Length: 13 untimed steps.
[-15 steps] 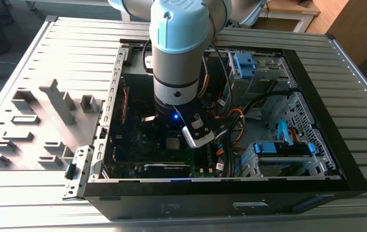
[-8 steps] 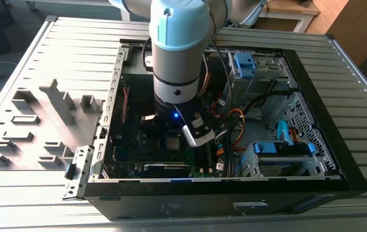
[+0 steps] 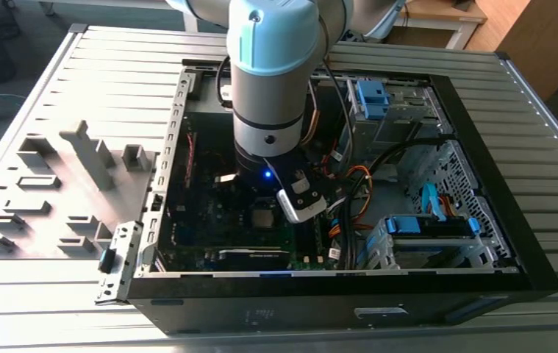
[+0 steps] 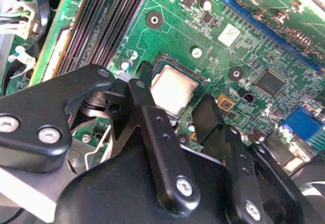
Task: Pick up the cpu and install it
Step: 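Place the cpu into insertion slot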
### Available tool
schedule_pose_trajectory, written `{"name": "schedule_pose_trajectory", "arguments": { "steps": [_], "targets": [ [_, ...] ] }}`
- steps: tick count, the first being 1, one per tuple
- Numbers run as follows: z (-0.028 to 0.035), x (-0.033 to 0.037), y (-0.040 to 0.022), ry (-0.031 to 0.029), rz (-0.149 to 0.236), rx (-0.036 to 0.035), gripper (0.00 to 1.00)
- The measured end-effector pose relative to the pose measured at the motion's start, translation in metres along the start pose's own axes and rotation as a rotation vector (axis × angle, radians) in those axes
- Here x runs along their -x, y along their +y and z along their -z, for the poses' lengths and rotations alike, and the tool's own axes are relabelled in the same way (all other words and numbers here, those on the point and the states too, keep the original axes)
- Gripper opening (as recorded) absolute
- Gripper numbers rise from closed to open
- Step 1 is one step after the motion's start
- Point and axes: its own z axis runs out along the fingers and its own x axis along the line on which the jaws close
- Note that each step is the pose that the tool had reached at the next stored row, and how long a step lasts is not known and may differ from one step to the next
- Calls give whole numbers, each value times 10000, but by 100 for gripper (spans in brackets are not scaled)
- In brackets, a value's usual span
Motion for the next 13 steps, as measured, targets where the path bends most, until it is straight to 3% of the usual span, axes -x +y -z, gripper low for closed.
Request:
{"name": "schedule_pose_trajectory", "arguments": {
  "steps": [4,5,13],
  "targets": [
    [3,0,0,0,0,0,56],
    [4,0,0,0,0,-1,49],
    [59,1,-4,-1,-2,10,49]
  ]
}}
